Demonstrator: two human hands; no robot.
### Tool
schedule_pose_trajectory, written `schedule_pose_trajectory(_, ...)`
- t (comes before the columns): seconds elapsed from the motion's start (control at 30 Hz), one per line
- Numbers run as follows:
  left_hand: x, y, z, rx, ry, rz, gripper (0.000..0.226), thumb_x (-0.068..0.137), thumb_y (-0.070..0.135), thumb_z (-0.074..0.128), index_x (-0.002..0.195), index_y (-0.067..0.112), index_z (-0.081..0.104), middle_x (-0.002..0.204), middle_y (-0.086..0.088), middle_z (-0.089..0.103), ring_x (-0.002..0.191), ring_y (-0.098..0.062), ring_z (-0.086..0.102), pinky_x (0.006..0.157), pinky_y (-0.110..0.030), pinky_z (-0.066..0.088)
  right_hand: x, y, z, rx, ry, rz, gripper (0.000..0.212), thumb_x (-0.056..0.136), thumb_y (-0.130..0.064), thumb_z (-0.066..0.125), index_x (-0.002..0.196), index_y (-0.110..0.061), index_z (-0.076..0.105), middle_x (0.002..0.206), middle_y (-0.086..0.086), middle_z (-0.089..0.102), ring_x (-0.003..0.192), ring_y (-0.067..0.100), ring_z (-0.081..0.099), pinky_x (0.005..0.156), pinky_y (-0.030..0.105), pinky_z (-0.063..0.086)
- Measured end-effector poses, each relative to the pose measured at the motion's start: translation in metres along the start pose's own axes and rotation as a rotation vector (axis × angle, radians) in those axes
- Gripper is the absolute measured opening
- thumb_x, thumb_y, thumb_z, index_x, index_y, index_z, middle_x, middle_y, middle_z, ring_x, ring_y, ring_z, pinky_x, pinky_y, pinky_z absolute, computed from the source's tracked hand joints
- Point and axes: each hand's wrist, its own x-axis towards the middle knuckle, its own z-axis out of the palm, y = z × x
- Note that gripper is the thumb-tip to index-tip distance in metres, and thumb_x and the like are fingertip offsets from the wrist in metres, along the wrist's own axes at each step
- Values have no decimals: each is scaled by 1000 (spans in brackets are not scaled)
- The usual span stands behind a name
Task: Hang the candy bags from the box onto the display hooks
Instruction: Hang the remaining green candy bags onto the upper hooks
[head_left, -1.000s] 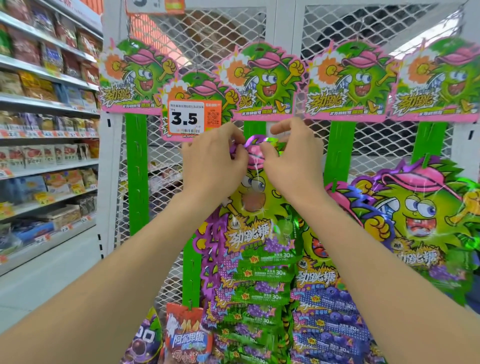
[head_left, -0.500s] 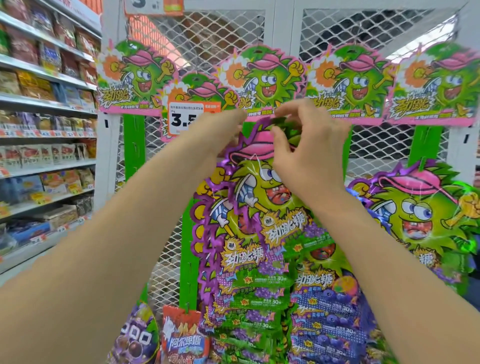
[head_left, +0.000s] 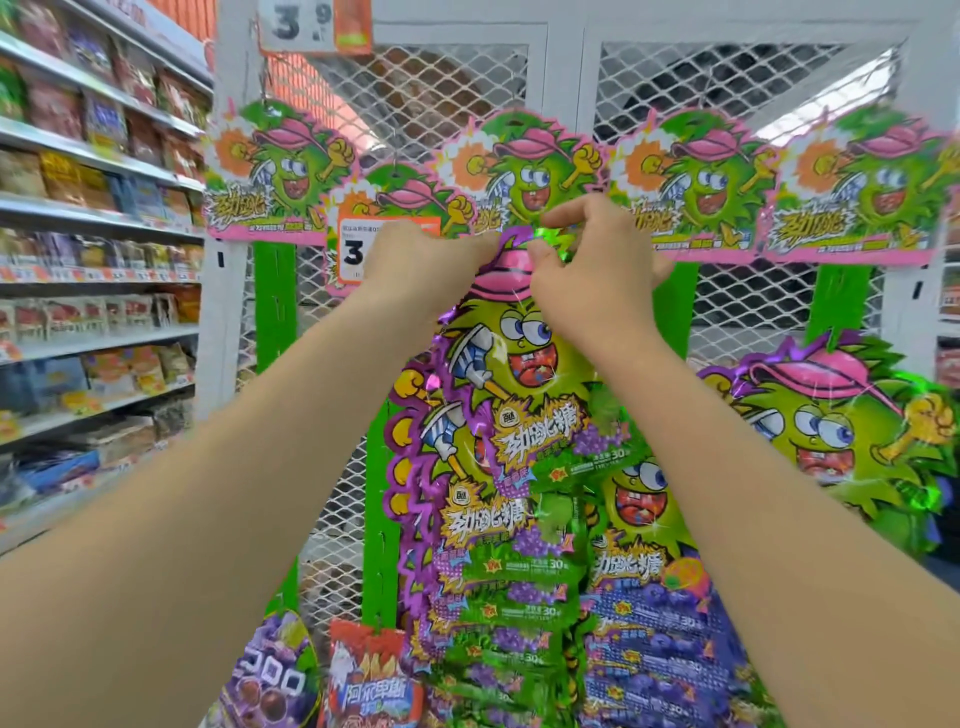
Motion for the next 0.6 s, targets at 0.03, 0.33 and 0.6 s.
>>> schedule_pose_trajectory(0.03, 3, -4, 0, 4, -10, 36, 34, 90, 39, 80, 81, 16, 56, 77, 0, 52, 64, -17, 45, 49, -19, 35, 1, 0, 0, 20, -5, 28, 25, 93, -34, 70, 117, -31, 65, 80, -18, 48, 104, 16, 60, 99, 41, 29)
schedule_pose_trajectory(0.33, -8, 14, -7, 195, -310, 100, 28, 93, 10, 78, 113, 28, 70, 87, 18, 46, 72, 1, 43, 46, -12, 38, -4, 4, -5, 108, 54, 87, 22, 91, -32, 72, 112, -32, 66, 83, -17, 55, 92, 11, 59, 96, 40, 32)
schedule_pose_trajectory(0.6, 6, 7, -8, 110, -305, 4, 15, 87, 21, 87, 90, 20, 73, 91, 5, 64, 97, -22, 59, 97, -34, 52, -9, 3, -4, 168, 106, -21, 21, 90, -36, 75, 110, -33, 68, 84, -13, 61, 87, 9, 60, 87, 35, 28)
